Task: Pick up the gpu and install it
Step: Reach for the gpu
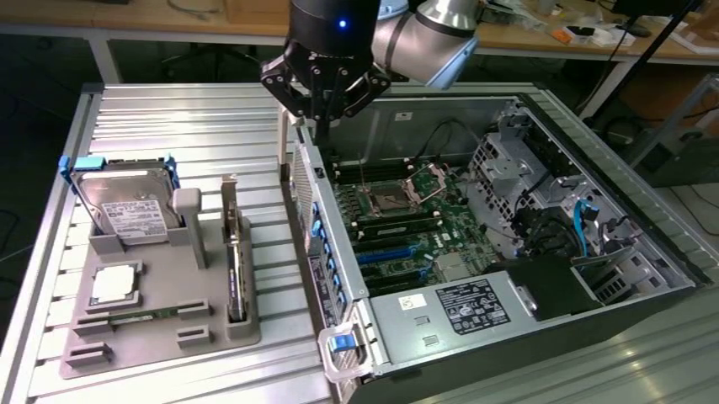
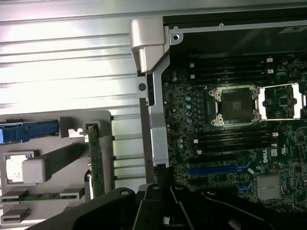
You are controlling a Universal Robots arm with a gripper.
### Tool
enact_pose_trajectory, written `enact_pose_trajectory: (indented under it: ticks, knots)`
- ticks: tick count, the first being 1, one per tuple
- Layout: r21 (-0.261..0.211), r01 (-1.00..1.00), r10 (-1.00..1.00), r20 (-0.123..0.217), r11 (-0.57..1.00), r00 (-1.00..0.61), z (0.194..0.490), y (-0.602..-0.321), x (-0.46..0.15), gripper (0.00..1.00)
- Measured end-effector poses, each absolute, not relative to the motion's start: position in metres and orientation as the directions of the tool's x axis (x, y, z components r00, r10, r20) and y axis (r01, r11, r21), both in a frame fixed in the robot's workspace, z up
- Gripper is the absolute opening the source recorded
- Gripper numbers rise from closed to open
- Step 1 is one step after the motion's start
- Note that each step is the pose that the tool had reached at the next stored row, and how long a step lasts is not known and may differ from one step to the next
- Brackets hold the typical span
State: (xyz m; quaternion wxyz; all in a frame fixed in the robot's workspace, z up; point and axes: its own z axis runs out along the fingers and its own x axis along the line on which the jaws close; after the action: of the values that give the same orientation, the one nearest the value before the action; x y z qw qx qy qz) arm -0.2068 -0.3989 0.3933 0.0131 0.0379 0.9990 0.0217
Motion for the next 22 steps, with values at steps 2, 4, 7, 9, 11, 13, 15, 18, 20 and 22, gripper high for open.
enact_pose_trajectory:
  ticks: [2,4,7,9,11,13,15,18,20,22]
  knots:
    - [0.044,0.075,0.076,-0.024,0.996,-0.997,0.393,-0.399,-0.208,0.11]
    - [0.044,0.075,0.076,-0.024,0.996,-0.997,0.393,-0.399,-0.21,0.11]
    - [0.044,0.075,0.076,-0.024,0.996,-0.997,0.393,-0.399,-0.212,0.11]
    - [0.044,0.075,0.076,-0.024,0.996,-0.997,0.393,-0.399,-0.214,0.11]
    - [0.044,0.075,0.076,-0.024,0.996,-0.997,0.393,-0.399,-0.215,0.11]
    - [0.044,0.075,0.076,-0.024,0.996,-0.997,0.393,-0.399,-0.217,0.11]
    - [0.044,0.075,0.076,-0.024,0.996,-0.997,0.393,-0.399,-0.218,0.11]
    - [0.044,0.075,0.076,-0.024,0.996,-0.997,0.393,-0.399,-0.221,0.11]
    - [0.044,0.075,0.076,-0.024,0.996,-0.997,0.393,-0.399,-0.223,0.11]
    - [0.044,0.075,0.076,-0.024,0.996,-0.997,0.393,-0.399,-0.226,0.11]
